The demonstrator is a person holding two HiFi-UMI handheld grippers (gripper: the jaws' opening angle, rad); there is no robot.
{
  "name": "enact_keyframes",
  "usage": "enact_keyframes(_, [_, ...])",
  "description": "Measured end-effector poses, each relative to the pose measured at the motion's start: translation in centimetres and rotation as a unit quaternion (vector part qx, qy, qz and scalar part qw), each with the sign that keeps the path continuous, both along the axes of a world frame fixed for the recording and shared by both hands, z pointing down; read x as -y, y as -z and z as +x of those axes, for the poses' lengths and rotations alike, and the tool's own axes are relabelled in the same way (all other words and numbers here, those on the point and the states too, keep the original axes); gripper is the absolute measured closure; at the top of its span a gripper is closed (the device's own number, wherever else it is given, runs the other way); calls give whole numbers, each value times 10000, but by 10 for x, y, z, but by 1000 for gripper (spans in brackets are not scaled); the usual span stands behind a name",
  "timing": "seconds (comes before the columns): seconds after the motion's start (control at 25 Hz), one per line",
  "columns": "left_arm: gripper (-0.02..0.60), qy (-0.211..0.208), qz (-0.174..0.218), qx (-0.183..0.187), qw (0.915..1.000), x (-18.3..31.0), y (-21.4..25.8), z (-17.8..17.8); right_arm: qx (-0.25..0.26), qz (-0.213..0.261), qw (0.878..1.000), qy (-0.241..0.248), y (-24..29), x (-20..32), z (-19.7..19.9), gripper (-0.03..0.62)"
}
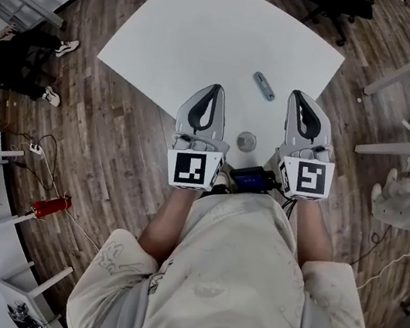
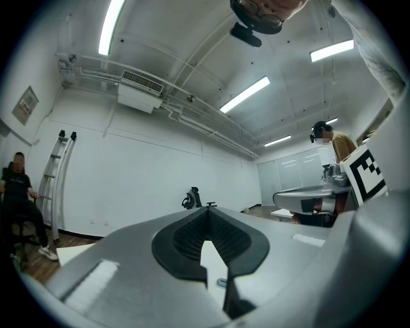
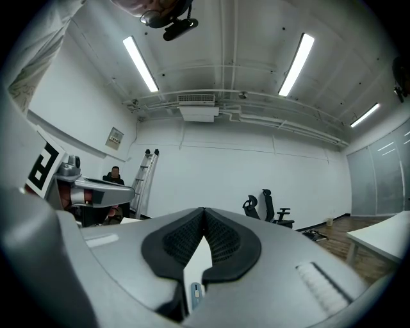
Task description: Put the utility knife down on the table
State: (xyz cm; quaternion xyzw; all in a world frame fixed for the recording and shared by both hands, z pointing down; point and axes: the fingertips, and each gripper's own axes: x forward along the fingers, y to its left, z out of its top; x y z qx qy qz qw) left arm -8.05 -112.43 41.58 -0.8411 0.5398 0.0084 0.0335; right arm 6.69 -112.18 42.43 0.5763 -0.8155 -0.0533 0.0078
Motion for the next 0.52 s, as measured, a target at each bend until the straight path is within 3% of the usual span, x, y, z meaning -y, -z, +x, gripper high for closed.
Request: enact_keyframes(0.52, [563,-30,18,-5,10000,-4,-4,-7,-119,11,9999,1,-2,-2,-8,588])
